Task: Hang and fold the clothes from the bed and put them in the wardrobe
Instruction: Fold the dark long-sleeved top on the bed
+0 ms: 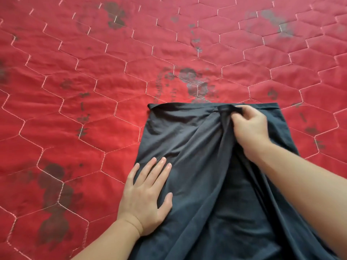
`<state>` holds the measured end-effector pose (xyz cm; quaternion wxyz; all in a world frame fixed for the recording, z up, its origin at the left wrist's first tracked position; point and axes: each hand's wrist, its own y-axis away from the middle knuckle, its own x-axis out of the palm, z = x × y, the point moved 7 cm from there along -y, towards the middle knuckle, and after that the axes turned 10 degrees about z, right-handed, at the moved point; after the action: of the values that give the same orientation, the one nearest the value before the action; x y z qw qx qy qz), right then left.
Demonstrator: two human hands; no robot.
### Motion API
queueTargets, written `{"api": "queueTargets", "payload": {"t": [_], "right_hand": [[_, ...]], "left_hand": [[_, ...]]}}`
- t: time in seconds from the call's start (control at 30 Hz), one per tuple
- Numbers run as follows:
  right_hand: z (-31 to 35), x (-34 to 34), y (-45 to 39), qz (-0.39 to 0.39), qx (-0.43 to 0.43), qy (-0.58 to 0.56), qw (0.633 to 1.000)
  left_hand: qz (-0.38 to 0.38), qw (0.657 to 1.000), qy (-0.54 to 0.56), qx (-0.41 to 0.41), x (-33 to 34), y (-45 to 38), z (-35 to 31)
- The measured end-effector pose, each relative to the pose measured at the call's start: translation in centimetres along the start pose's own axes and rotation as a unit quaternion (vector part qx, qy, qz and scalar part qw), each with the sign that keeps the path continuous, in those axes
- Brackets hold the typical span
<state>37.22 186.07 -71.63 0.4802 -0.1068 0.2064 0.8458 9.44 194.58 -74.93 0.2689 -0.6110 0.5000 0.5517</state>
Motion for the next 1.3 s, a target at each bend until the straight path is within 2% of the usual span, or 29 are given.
{"api": "queueTargets", "payload": {"t": [0.07, 0.1, 0.17, 0.23, 0.3, 0.37, 0.4, 0.47, 0.57, 0.7, 0.8, 0.83, 0.87, 0.97, 1.03, 1.1, 1.17, 1.2, 1.3], "right_hand": [[-1.3, -0.9, -0.2, -0.010, 0.098, -0.130, 0.987], [-2.0, -1.3, -0.1, -0.017, 0.142, -0.137, 0.980], [-2.4, -2.5, -0.2, -0.061, 0.166, -0.043, 0.983], [-0.2, -2.9, 0.1, -0.101, 0.087, 0.101, 0.986], [3.7, -0.4, 0.7, -0.080, -0.069, 0.224, 0.969], [6.4, 4.6, 1.2, 0.035, -0.199, 0.257, 0.945], [7.1, 7.5, 1.4, 0.105, -0.235, 0.272, 0.927], [7.9, 12.7, 1.6, 0.197, -0.274, 0.355, 0.872], [8.5, 17.8, 0.3, 0.247, -0.286, 0.452, 0.808], [9.5, 19.8, -1.7, 0.227, -0.293, 0.485, 0.792], [9.5, 20.2, -2.9, 0.245, -0.284, 0.501, 0.780], [9.4, 20.2, -3.5, 0.251, -0.257, 0.500, 0.788], [9.2, 20.1, -4.4, 0.248, -0.215, 0.483, 0.812], [8.2, 18.4, -7.2, 0.191, -0.019, 0.324, 0.926], [8.0, 17.5, -8.0, 0.148, 0.025, 0.256, 0.955], [8.5, 17.0, -7.5, 0.130, -0.028, 0.282, 0.950], [9.0, 16.5, -5.5, 0.126, -0.122, 0.333, 0.927], [9.0, 16.4, -4.0, 0.134, -0.180, 0.365, 0.904], [7.3, 15.7, 1.1, 0.174, -0.329, 0.464, 0.804]], "left_hand": [[0.000, 1.000, -0.002, -0.001, 0.0, 0.0, 0.0], [0.000, 1.000, -0.004, -0.001, 0.0, 0.0, 0.1], [0.000, 1.000, -0.005, 0.000, 0.0, 0.0, 0.0], [0.001, 1.000, -0.002, -0.001, 0.0, 0.1, 0.0], [0.003, 1.000, -0.003, -0.003, 0.0, 0.0, -0.1], [0.005, 1.000, 0.002, -0.004, 0.0, 0.0, -0.2], [0.007, 1.000, 0.005, -0.003, 0.0, 0.0, -0.2], [0.009, 1.000, 0.012, -0.002, 0.0, 0.0, -0.1], [0.009, 1.000, 0.018, 0.000, 0.1, -0.1, 0.0], [0.003, 1.000, 0.020, 0.001, 0.1, 0.0, 0.2], [0.000, 1.000, 0.029, 0.002, 0.1, 0.1, 0.3], [-0.001, 1.000, 0.029, 0.002, 0.1, 0.1, 0.3], [-0.001, 1.000, 0.028, 0.002, 0.1, 0.1, 0.3], [0.000, 1.000, 0.022, 0.002, 0.1, 0.1, 0.3], [-0.001, 1.000, 0.025, 0.003, 0.1, 0.1, 0.3], [-0.005, 1.000, 0.027, 0.005, 0.0, 0.1, 0.3], [-0.007, 1.000, 0.026, 0.005, -0.1, 0.2, 0.3], [-0.008, 1.000, 0.024, 0.004, -0.1, 0.1, 0.4], [-0.001, 1.000, 0.020, 0.001, -0.1, 0.1, 0.3]]}}
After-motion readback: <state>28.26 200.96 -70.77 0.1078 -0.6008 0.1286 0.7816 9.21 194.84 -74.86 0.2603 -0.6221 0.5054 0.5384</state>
